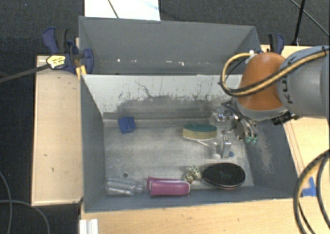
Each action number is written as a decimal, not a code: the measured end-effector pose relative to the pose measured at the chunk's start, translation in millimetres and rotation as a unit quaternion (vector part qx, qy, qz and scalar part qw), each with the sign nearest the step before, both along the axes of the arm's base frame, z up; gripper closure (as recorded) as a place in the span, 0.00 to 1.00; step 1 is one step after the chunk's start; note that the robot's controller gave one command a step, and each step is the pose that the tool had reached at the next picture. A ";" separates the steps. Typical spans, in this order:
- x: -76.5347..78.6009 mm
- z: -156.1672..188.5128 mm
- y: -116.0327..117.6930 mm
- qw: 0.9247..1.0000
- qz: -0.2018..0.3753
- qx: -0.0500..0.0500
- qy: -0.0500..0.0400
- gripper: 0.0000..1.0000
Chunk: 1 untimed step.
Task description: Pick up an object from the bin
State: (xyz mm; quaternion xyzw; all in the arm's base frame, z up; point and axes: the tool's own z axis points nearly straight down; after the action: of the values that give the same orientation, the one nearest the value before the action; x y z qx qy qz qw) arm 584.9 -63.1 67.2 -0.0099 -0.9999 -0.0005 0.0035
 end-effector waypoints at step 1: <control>2.0 3.7 -1.0 1.000 0.001 -0.001 -0.005 1.00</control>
Offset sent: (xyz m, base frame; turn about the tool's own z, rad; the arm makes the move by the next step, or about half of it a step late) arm 0.0000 0.0000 0.0000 0.0000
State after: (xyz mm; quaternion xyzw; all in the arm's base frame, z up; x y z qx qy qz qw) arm 586.9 -64.2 70.9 -0.0085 -1.0000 0.0002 -0.0016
